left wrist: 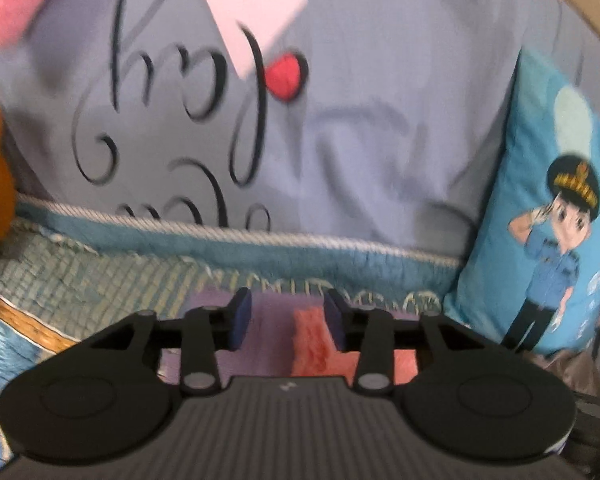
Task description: Fold towel
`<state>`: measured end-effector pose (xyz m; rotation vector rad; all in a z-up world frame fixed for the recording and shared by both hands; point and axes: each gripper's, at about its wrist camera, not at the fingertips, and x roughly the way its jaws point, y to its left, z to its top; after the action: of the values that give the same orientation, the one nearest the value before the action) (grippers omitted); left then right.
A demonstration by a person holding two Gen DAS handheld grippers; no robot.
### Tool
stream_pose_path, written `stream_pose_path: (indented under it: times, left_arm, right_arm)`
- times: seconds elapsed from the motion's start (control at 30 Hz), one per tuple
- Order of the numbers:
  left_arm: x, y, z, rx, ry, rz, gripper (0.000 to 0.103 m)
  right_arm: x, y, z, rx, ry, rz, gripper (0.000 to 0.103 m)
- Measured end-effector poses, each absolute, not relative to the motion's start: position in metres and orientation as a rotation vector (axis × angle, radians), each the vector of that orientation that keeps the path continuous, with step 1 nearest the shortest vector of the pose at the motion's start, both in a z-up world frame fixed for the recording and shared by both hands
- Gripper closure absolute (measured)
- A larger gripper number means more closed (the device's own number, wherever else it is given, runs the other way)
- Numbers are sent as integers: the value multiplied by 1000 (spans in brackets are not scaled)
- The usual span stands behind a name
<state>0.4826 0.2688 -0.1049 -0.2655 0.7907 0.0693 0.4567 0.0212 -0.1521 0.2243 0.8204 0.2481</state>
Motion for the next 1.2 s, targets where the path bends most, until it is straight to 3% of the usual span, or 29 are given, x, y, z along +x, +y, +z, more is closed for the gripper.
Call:
stream_pose_path:
  times: [0.07, 0.13, 0.3, 0.43, 0.57, 0.63, 0.97, 1.2]
  left_arm:
    - [469, 276, -92, -253, 773, 61, 42]
    - [453, 280, -83, -237, 761, 58, 37]
    - [411, 282, -74, -222, 794, 47, 33]
    - [361, 261, -65, -133, 810, 33, 11]
    - [302, 237, -54, -77, 823, 9, 4]
    - [274, 225, -49, -63, 825, 7, 1]
    - [158, 180, -7, -34, 811, 68, 0]
    - [95, 141, 11, 2, 760, 72, 0]
  right_arm:
    - [452, 15, -141, 263, 787, 254, 63]
    - [441, 9, -125, 280, 736, 250, 56]
    - [401, 4, -89, 228, 656, 250, 47]
    - [349, 7, -79, 71, 656, 257, 34]
    - [293, 0, -83, 6, 742, 290, 20]
    - [268, -10, -85, 18, 793, 277, 20]
    - [152, -69, -68, -26, 816, 136, 5]
    - [95, -100, -63, 4, 784, 70, 3]
